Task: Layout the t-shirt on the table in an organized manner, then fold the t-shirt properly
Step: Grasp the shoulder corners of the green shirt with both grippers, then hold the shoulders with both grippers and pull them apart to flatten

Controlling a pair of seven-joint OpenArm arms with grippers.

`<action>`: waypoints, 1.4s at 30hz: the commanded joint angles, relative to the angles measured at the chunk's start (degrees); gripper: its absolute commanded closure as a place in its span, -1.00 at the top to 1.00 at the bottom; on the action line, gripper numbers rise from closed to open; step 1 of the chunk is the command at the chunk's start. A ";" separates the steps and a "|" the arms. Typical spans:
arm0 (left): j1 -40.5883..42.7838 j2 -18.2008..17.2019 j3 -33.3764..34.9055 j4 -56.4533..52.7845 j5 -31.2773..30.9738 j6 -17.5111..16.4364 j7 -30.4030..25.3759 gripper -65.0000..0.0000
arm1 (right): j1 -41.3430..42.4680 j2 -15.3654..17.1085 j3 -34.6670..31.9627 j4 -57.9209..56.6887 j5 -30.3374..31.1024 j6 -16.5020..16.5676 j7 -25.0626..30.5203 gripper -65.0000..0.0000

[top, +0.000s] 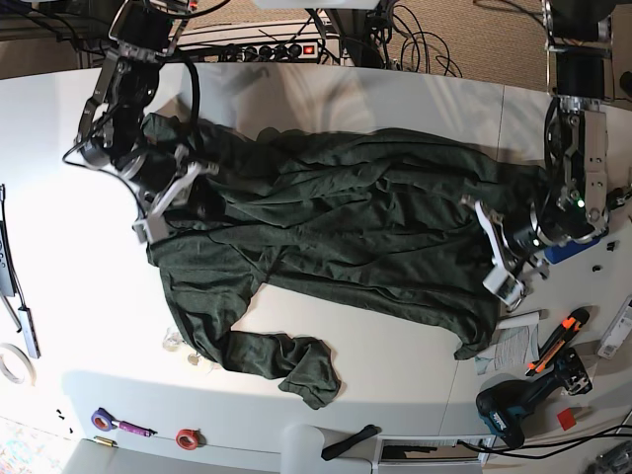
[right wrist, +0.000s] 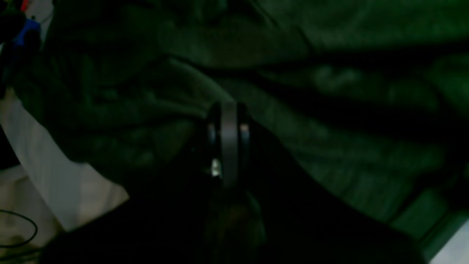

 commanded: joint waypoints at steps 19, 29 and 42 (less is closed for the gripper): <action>9.31 -2.25 -4.20 1.42 -1.60 -3.08 0.76 -1.00 | -4.90 0.35 0.00 1.07 12.61 0.12 -6.49 -1.00; 9.09 -2.23 -4.68 1.42 5.05 2.58 0.61 -1.00 | -5.22 0.35 -0.02 1.05 10.86 0.12 -6.51 -1.00; 11.67 -1.60 -4.66 1.25 4.98 4.24 1.40 -1.00 | -7.76 0.26 -6.56 1.01 2.38 0.12 -6.49 -1.00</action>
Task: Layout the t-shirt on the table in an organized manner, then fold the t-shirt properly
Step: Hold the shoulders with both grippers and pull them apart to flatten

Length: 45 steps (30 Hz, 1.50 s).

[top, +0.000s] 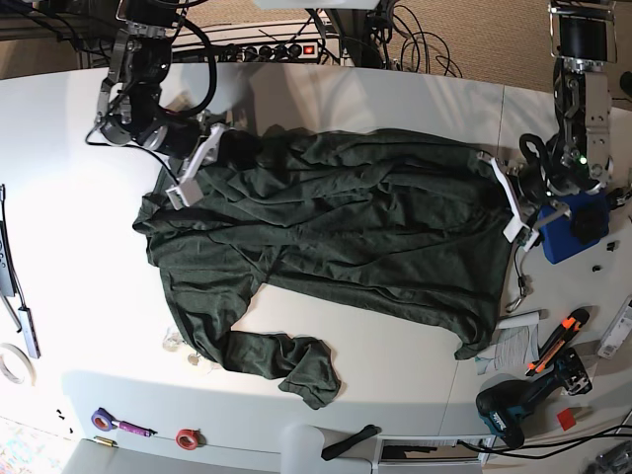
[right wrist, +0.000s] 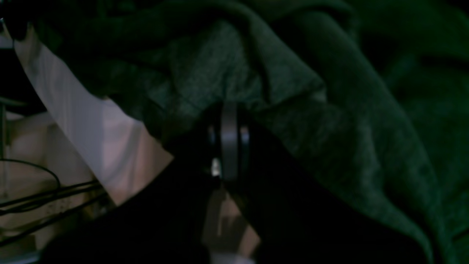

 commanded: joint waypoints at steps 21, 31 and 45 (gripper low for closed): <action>8.52 -1.51 -0.48 1.05 -7.19 -1.40 10.14 -1.00 | -8.39 13.73 2.99 0.72 13.70 0.08 -6.81 -1.00; 9.35 -1.49 -0.50 1.53 -7.48 -1.53 9.53 -1.00 | -9.92 13.44 2.99 4.22 27.67 0.08 -6.81 -1.00; 8.07 -1.49 -0.48 1.64 -7.43 -1.53 7.74 -1.00 | -3.82 0.79 0.15 14.21 -4.11 0.08 -2.84 -1.00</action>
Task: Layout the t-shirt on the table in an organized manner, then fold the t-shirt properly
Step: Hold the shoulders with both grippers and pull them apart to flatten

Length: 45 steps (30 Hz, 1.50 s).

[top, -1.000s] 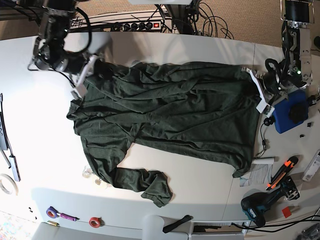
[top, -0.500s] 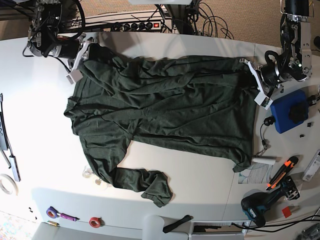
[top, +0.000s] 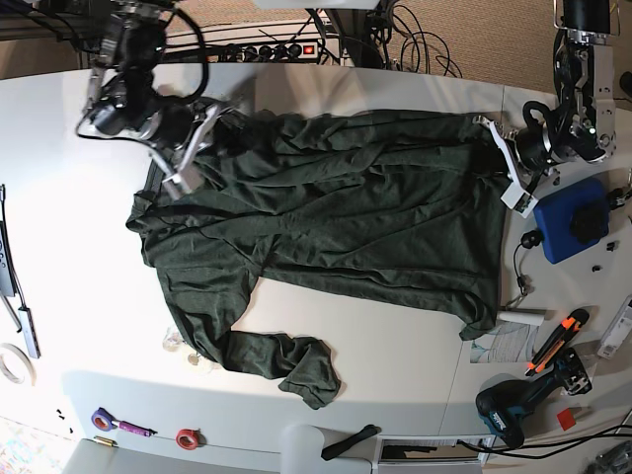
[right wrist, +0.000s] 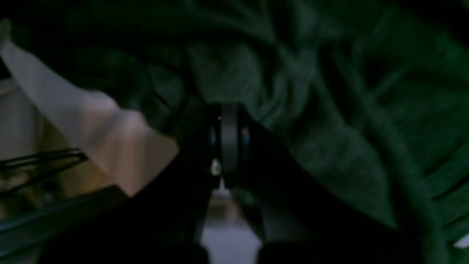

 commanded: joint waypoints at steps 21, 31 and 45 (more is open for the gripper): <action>1.01 -1.90 0.46 -0.35 5.09 0.70 7.13 -1.00 | -11.37 11.67 -1.79 0.92 -8.96 -0.94 3.39 -1.00; 4.26 -1.90 0.46 -0.09 1.46 1.11 10.80 -1.00 | -12.39 12.61 -1.79 0.92 1.18 -0.94 -2.46 -1.00; 3.50 -1.86 0.46 -0.09 -1.73 1.07 8.63 -0.97 | -11.82 12.61 -1.79 1.07 2.49 -0.92 -1.95 -0.69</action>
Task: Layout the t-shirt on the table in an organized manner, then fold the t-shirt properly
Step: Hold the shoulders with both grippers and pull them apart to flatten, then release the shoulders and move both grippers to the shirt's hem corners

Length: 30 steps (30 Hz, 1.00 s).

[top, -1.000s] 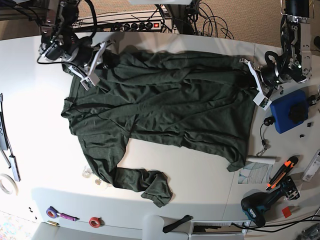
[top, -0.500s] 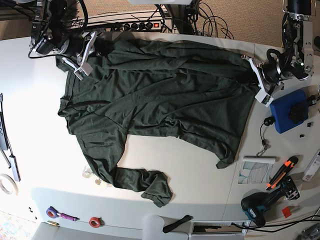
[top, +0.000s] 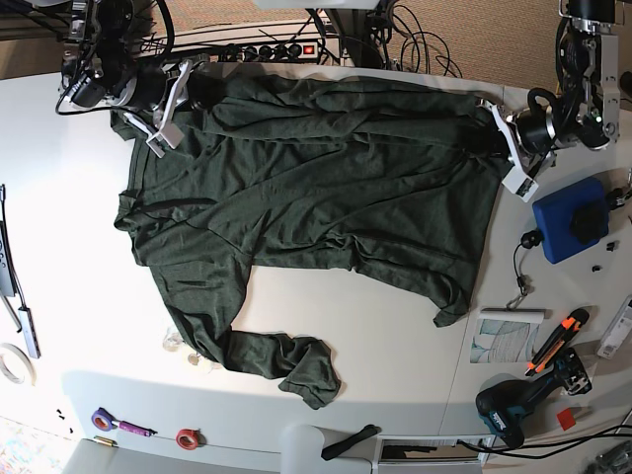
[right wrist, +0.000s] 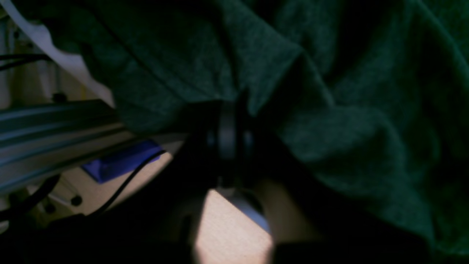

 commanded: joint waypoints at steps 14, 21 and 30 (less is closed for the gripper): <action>-2.14 -0.48 0.50 9.84 5.70 2.58 5.35 -0.20 | 7.98 0.66 -0.09 0.11 6.16 0.15 -2.23 -0.27; -2.14 -0.48 0.50 17.18 8.28 4.98 5.29 -0.20 | 10.69 0.66 -0.09 0.13 6.56 0.15 -2.27 -0.27; -5.42 -0.46 0.50 17.99 16.33 10.51 -7.78 -0.20 | 16.24 0.66 -0.09 0.11 4.81 0.20 2.73 -0.27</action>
